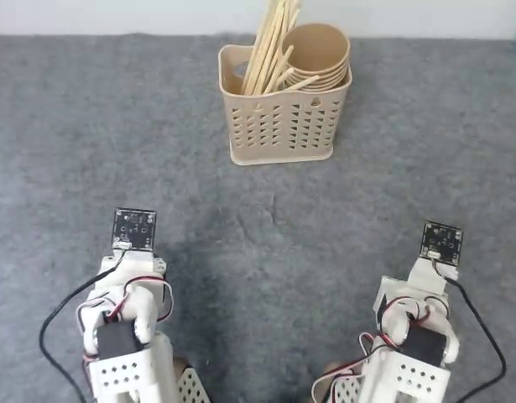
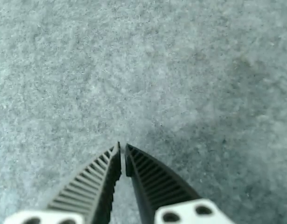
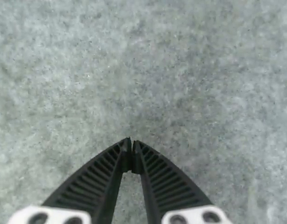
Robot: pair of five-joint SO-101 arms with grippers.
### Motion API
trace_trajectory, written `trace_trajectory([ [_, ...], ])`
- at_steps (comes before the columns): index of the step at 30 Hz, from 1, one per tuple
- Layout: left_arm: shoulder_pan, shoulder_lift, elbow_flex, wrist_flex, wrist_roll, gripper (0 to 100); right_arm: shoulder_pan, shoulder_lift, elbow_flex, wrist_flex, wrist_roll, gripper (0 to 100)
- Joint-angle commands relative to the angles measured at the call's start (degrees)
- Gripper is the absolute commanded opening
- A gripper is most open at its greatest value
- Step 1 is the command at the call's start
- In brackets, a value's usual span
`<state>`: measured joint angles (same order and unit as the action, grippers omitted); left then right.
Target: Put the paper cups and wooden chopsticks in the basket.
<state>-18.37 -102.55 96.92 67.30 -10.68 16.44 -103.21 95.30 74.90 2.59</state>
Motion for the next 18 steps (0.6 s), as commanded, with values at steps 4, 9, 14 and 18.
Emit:
trace_trajectory([
  [4,0.88,0.35,-0.31,4.22,13.71,1,-2.07,-0.75,1.14,0.31,0.97,0.7],
  [9,0.88,0.35,-0.40,3.96,14.24,1,-14.37,-0.75,1.14,0.31,1.05,0.7],
  [14,1.32,0.35,-0.40,3.96,14.51,1,-22.46,-0.75,1.14,0.31,1.32,0.7],
  [18,2.37,0.35,-0.40,4.04,14.42,1,-24.04,-0.75,1.14,0.31,1.41,0.7],
])
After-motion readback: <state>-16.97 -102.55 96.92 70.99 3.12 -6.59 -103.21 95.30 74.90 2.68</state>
